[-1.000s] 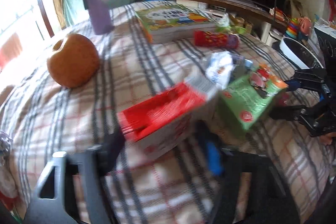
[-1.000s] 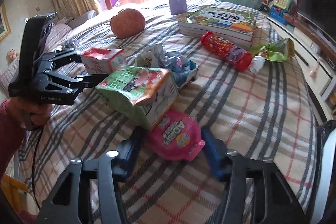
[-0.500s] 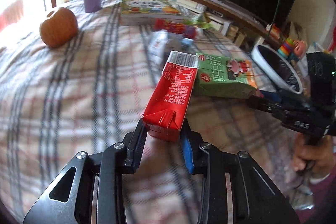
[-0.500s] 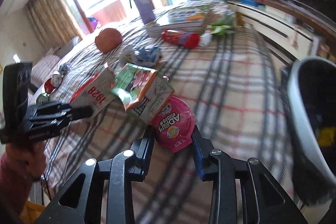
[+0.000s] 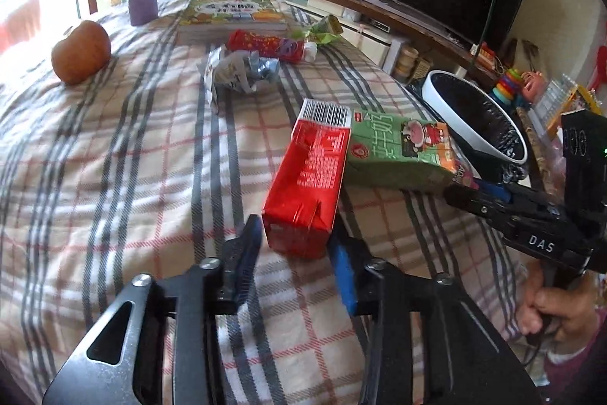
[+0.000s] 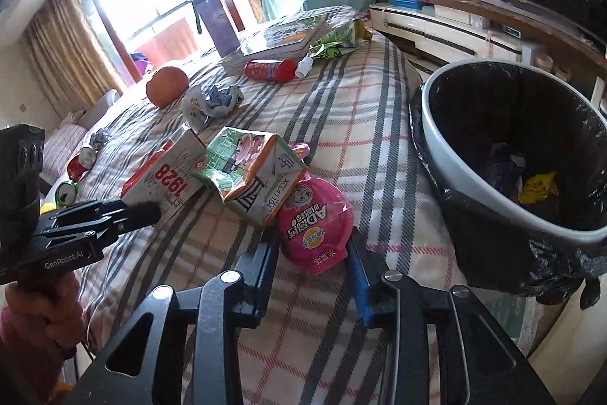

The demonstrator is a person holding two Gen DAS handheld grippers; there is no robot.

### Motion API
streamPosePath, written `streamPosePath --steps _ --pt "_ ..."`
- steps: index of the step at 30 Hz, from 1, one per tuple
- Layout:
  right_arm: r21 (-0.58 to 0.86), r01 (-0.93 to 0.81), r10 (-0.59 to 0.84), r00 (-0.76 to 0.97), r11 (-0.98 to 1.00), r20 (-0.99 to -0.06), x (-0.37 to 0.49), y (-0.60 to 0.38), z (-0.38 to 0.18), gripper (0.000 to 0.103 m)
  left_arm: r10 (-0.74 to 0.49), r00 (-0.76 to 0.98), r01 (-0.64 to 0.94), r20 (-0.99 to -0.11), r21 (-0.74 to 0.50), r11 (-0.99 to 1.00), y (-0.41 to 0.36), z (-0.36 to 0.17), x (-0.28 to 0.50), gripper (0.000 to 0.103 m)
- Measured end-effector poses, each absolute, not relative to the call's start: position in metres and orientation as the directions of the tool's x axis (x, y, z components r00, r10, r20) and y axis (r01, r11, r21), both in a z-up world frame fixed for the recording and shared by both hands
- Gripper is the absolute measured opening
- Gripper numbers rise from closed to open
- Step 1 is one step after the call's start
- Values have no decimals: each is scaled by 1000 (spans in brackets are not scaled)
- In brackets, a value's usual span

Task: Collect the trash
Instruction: 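Carry both items over the black bin and open both tools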

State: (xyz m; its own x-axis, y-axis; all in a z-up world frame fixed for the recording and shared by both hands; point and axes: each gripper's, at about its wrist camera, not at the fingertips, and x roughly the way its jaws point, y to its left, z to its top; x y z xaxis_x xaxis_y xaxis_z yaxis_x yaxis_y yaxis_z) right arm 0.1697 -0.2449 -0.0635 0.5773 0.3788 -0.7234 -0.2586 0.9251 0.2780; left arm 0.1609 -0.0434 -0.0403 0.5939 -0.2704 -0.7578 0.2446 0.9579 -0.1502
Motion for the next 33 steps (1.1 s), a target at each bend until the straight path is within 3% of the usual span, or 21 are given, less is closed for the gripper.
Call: streamPosePath --steps 1,4,6,7,18,33 --pt "281 -262 383 572 923 -725 172 -244 -64 42 -267 597 242 -756 -147 959 -42 -41 163 50" --pt "294 -272 399 565 916 -722 177 -242 -66 43 -253 611 234 -750 -134 963 -44 -42 167 52" --pt "295 -269 399 570 917 -718 176 -241 -67 35 -261 606 245 -752 -136 960 -48 -46 170 45" --pt "293 -267 396 577 918 -715 175 -242 -67 35 -269 590 251 -761 -144 957 -50 -49 173 29" --pt "283 -179 325 687 942 -649 160 -278 -45 33 -291 638 218 -713 -196 956 -45 -30 153 29" --pt "305 -118 290 733 945 -615 142 -319 -30 31 -392 610 332 -688 -227 916 -98 -8 149 29"
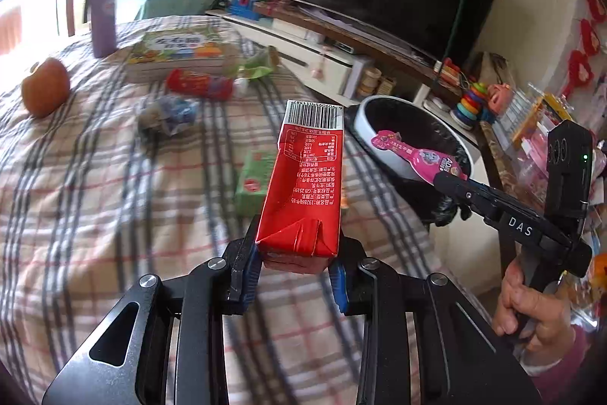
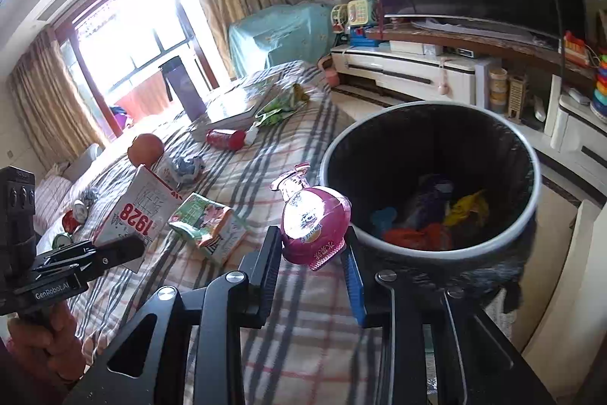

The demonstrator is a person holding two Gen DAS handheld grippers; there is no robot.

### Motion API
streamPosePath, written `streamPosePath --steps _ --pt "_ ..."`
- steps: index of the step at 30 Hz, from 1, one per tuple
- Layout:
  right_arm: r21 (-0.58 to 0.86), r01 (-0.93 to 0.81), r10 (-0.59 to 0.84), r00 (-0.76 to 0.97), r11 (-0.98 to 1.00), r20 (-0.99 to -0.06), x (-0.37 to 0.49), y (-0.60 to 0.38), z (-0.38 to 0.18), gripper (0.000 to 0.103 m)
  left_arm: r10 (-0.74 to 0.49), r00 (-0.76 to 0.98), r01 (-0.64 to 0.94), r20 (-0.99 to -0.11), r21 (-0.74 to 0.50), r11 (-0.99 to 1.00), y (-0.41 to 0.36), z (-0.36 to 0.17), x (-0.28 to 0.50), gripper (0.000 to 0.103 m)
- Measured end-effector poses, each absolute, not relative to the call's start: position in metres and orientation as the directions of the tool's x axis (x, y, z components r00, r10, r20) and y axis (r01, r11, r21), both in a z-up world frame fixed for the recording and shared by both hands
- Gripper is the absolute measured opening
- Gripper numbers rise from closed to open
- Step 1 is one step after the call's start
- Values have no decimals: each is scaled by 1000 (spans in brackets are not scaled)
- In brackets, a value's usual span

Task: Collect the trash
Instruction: 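Carry both items over the black bin and open both tools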

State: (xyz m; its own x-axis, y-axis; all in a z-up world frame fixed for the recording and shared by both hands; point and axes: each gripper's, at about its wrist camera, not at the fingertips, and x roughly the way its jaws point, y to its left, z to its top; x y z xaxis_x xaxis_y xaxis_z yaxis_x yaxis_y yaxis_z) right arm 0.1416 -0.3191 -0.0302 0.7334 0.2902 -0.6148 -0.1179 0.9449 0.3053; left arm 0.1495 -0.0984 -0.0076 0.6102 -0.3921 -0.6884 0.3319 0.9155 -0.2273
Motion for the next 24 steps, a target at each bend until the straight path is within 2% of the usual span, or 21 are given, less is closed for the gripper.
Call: streamPosePath --steps 3,4,5,7,24 --pt "307 -103 279 741 946 -611 138 -330 -29 30 -406 596 356 -693 -225 907 -113 -7 152 29" --pt "309 -98 276 743 946 -609 137 -333 -28 27 -411 592 366 -694 -223 904 -119 -7 152 29" --pt "313 -94 275 744 945 -608 136 -337 -28 19 -416 588 375 -694 -222 900 -124 -7 152 29" --pt "315 -84 270 746 945 -609 136 -343 -28 16 -423 582 389 -695 -218 895 -133 -6 153 29" --pt "318 -40 235 764 947 -601 133 -373 -28 15 -456 531 464 -714 -205 862 -182 -9 162 29"
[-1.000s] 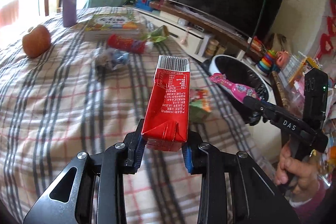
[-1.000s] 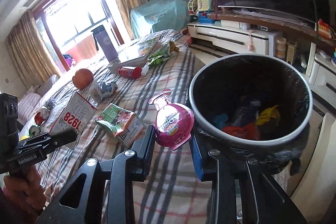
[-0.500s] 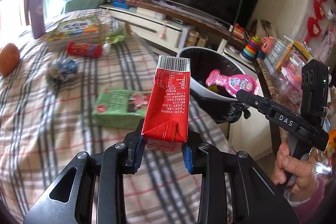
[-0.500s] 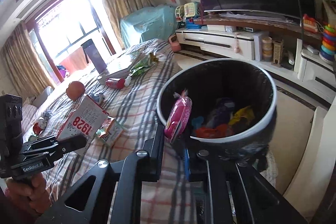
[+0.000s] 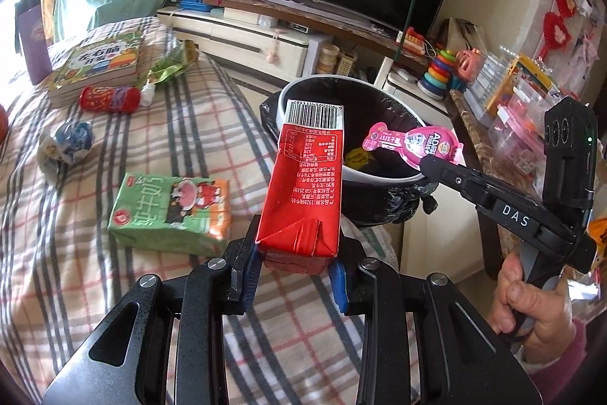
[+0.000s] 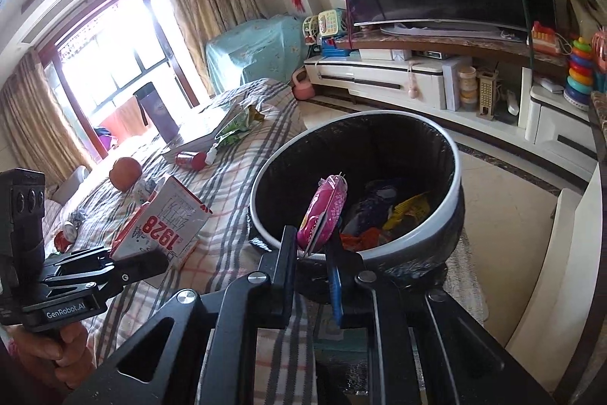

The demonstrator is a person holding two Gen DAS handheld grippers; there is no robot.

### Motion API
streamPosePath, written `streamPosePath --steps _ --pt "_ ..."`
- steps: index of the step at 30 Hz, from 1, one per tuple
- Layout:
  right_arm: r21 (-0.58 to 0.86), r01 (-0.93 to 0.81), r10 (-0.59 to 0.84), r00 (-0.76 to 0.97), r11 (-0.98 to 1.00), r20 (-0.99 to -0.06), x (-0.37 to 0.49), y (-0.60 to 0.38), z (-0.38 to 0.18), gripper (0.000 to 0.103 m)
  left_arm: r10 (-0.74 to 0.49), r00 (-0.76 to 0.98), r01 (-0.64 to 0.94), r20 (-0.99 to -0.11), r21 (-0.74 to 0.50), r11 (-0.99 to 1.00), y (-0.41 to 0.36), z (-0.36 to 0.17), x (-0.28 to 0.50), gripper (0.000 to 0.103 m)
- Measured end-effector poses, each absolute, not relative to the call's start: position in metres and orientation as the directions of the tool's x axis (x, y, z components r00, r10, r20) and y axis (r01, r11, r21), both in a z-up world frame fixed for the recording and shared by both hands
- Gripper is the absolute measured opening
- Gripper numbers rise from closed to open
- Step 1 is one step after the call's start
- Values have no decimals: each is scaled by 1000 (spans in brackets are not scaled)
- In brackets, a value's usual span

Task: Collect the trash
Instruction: 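Carry both items over the black bin and open both tools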

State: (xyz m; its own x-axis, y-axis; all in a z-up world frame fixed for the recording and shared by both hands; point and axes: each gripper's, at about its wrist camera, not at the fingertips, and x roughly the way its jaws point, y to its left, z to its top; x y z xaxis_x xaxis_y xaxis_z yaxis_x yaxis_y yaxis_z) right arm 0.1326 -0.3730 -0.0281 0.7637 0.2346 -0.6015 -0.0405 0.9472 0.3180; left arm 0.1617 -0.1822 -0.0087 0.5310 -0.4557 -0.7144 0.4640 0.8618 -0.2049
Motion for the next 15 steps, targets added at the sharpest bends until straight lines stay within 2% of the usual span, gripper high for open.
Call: streamPosePath --steps 15 --pt "309 -9 205 766 951 -609 137 -391 -27 15 -469 506 509 -724 -188 840 -218 -6 181 29"
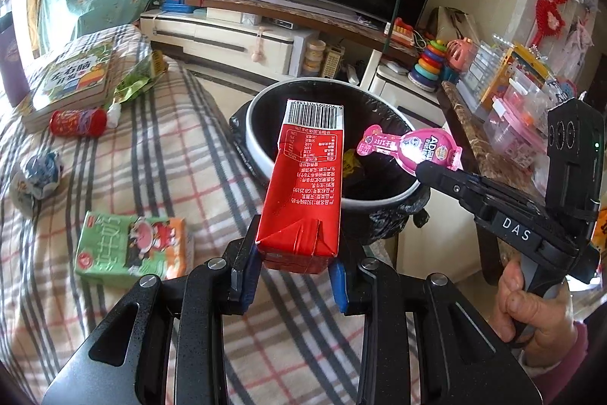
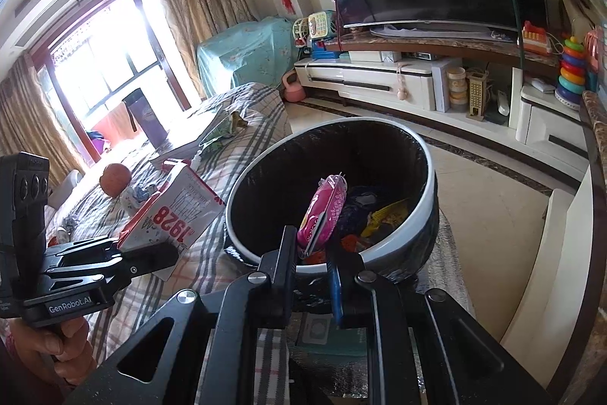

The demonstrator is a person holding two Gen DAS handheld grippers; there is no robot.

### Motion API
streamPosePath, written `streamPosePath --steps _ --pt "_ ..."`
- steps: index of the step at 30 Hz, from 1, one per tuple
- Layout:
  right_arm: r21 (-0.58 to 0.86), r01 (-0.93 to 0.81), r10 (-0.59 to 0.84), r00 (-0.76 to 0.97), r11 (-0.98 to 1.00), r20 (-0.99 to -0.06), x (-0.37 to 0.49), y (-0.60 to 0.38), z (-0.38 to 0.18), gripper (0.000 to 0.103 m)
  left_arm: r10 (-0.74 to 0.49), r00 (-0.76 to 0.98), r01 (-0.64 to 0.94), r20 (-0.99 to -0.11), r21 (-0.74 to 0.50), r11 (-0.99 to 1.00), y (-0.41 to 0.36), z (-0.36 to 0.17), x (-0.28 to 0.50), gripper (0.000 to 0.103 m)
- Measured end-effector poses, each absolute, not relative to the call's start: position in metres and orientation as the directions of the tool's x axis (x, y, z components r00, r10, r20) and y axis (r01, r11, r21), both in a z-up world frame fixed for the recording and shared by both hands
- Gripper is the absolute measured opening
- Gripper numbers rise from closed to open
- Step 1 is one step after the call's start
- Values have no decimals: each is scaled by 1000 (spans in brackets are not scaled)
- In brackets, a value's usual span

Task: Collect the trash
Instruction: 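Carry both items over the black bin and open both tools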

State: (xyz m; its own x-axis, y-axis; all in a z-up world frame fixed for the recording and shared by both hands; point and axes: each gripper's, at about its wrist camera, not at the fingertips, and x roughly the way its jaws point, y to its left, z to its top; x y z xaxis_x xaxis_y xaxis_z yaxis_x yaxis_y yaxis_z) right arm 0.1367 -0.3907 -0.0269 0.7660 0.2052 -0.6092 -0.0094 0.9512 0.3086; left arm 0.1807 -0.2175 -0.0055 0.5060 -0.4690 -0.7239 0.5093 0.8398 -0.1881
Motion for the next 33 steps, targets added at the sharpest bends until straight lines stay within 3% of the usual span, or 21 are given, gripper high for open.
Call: streamPosePath --steps 33 --pt "302 -14 212 744 953 -634 168 -406 -25 15 -451 491 530 -745 -155 834 -261 -2 229 29"
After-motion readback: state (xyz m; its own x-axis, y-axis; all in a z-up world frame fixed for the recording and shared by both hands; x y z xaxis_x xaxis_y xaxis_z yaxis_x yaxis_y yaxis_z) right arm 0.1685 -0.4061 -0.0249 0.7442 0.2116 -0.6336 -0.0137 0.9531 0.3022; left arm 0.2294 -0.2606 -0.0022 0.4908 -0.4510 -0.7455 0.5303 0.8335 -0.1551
